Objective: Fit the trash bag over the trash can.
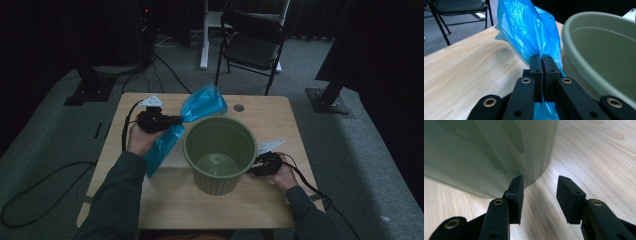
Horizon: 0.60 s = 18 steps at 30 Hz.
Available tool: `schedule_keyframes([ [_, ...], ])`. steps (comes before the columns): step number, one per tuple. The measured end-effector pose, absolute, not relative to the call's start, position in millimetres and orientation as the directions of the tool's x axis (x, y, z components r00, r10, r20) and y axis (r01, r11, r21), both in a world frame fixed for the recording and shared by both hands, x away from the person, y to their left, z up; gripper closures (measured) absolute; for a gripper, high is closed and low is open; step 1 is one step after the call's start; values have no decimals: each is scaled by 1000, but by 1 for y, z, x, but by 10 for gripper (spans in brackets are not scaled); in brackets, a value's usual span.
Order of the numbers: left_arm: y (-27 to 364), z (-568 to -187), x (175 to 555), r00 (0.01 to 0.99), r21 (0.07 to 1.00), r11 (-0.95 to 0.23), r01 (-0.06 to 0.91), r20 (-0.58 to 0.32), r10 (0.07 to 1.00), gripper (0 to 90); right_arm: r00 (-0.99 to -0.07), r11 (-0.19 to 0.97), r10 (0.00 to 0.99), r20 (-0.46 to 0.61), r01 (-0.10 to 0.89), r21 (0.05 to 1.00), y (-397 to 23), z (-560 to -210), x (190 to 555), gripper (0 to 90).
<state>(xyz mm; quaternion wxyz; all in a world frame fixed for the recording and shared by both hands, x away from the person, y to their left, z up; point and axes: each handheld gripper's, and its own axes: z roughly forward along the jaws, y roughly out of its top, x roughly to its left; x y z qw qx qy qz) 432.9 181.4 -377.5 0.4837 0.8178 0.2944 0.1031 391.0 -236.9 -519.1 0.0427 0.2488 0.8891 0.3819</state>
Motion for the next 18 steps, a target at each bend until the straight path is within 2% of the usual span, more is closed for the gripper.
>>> schedule_keyframes([
  [8,170,-354,427,832,863,-384,328,-72,549,881,-873,585,471,123,414,698,-236,-520,391,571],
  [18,155,-335,418,871,875,-391,287,-67,487,880,-880,600,458,128,413,685,-230,-522,392,570],
])
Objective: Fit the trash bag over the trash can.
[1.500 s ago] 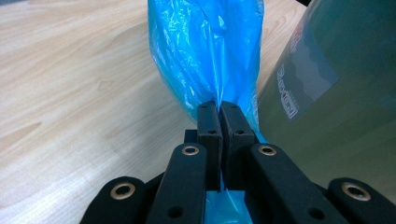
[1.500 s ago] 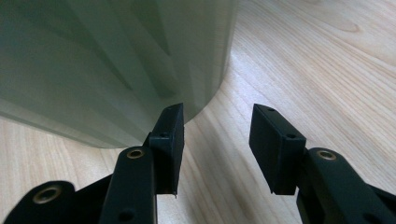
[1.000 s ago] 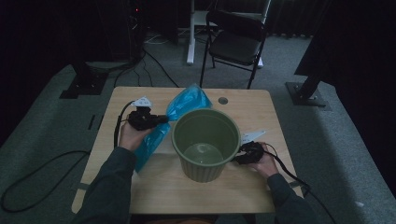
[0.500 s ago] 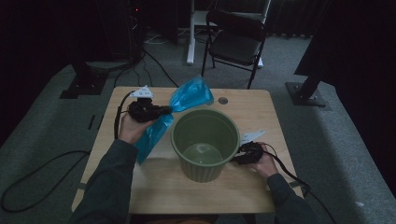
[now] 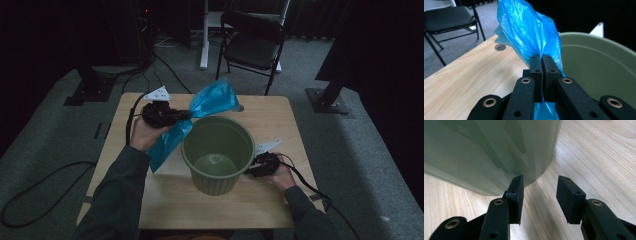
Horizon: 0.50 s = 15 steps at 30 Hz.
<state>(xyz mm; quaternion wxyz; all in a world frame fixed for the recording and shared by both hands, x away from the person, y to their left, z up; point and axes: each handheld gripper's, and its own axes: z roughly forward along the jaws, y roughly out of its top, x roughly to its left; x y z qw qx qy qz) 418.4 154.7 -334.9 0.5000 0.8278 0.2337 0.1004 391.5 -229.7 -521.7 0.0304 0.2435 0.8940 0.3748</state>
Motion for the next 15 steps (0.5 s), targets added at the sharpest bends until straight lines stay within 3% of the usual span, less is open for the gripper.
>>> schedule_keyframes([
  [15,118,-325,416,908,867,-436,242,-43,417,880,-888,622,439,139,411,667,-225,-525,391,568],
])
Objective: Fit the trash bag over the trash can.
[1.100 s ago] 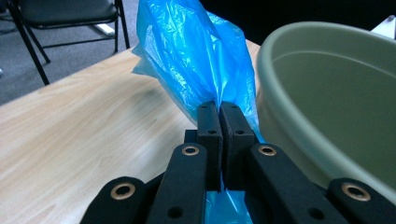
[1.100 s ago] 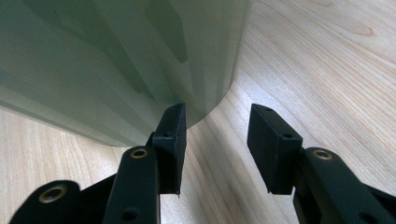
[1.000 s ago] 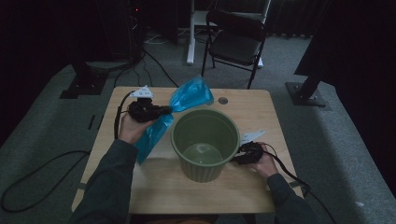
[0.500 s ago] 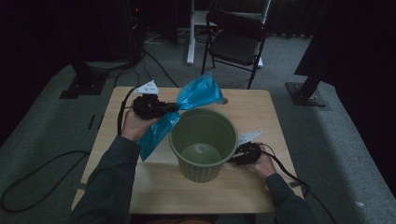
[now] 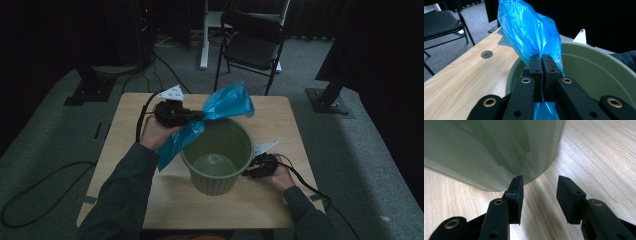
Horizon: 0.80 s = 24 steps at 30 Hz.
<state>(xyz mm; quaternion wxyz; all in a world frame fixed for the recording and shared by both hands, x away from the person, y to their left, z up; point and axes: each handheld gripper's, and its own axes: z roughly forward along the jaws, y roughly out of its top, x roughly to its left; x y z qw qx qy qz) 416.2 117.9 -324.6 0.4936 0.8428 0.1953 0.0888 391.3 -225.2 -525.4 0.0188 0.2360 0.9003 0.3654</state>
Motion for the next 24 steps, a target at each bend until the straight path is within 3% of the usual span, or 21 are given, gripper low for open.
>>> schedule_keyframes([
  [14,95,-322,419,923,866,-445,230,-50,381,879,-888,629,438,138,412,660,-222,-526,391,573],
  [24,90,-323,421,926,864,-446,235,-59,373,878,-882,597,455,124,405,693,-220,-520,389,705],
])
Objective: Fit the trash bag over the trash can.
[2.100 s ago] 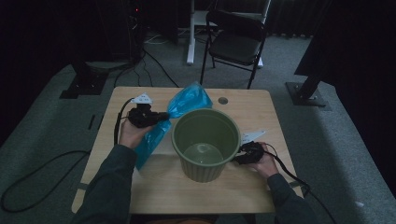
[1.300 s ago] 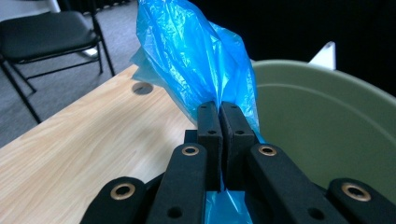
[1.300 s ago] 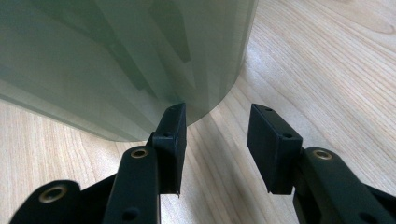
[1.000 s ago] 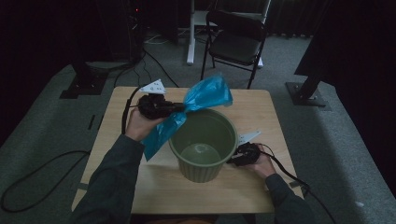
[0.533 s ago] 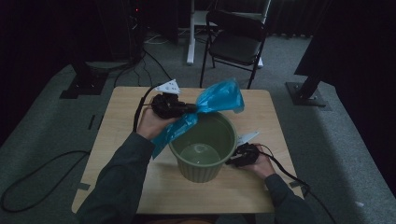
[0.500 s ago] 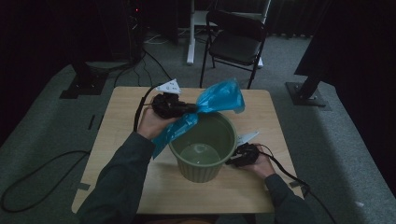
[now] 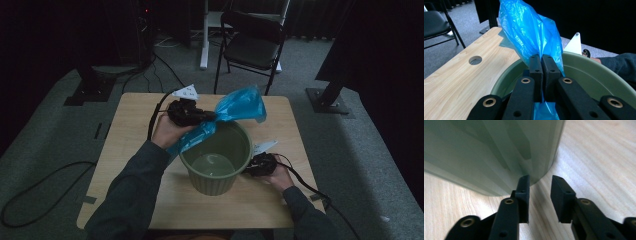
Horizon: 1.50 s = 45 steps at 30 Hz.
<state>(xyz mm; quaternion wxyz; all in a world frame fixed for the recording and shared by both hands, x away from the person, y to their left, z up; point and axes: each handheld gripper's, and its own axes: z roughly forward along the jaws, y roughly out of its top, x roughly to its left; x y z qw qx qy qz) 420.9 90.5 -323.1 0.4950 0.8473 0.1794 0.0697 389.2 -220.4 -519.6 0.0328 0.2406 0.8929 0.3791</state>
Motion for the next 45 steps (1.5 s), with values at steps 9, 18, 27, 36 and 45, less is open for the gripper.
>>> schedule_keyframes([
  [9,76,-318,424,934,862,-455,225,-57,354,878,-884,571,444,147,405,714,-221,-516,389,762],
  [18,55,-317,421,946,862,-462,210,-59,320,876,-890,576,429,155,402,712,-217,-515,387,762],
  [27,45,-316,414,955,858,-474,197,-59,291,874,-906,584,393,158,378,719,-219,-509,380,736],
  [36,36,-315,410,962,849,-494,187,-57,266,874,-922,593,350,165,355,722,-218,-502,370,731],
  [45,26,-313,406,969,844,-508,171,-52,241,871,-921,591,361,148,349,727,-205,-503,373,735],
])
